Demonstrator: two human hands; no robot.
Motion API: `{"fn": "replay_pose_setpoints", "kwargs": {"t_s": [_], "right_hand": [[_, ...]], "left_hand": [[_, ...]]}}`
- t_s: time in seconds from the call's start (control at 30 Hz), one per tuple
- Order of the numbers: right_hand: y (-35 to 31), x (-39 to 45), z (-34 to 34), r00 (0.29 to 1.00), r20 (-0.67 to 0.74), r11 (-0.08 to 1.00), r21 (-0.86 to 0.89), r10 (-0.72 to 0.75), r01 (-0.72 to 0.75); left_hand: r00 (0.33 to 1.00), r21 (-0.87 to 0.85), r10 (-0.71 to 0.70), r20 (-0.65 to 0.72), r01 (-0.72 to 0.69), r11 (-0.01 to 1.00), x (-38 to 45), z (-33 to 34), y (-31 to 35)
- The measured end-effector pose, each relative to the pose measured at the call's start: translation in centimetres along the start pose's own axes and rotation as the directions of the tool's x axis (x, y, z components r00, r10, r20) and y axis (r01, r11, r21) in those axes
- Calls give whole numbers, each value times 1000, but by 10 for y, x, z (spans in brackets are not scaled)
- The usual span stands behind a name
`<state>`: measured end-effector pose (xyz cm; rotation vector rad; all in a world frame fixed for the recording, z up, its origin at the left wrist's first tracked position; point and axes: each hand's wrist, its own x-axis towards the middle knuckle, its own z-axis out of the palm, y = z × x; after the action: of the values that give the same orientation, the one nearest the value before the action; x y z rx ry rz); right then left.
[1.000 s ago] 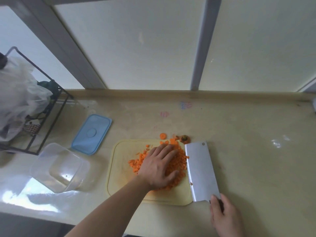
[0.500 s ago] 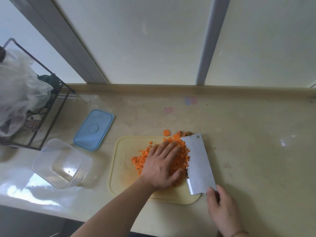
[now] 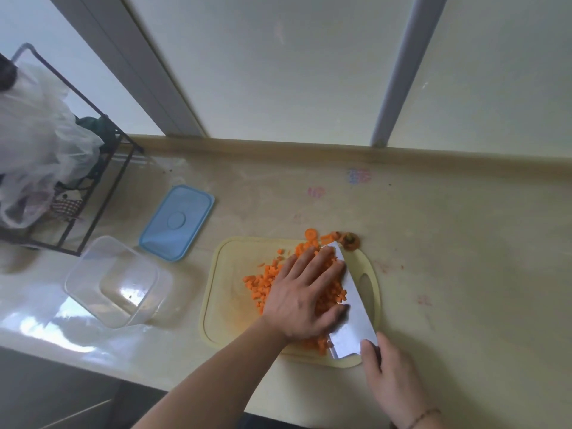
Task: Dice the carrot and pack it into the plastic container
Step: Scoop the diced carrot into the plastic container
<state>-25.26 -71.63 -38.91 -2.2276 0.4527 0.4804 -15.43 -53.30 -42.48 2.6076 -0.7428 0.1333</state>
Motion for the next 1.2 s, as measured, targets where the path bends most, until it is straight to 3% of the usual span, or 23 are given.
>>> {"fn": "replay_pose_setpoints", "kwargs": {"t_s": [0.4,0.63,0.77,1.2], "right_hand": [[7,11,-9,992,119,999,-1,-40,40],[5,7,-19,967,254,933,339,30,-118],[5,6,-28,967,254,893,429,25,-136],[15,8,-48,965,263,896,428,4,-120]], "left_hand": [[1000,79,6,25,-7,997,2,3,5],[999,82,17,39,-20,996,7,4,9],[999,56,2,48,-4,998,12,3,16],[996,5,-40,81,40,999,21,-7,35]]}}
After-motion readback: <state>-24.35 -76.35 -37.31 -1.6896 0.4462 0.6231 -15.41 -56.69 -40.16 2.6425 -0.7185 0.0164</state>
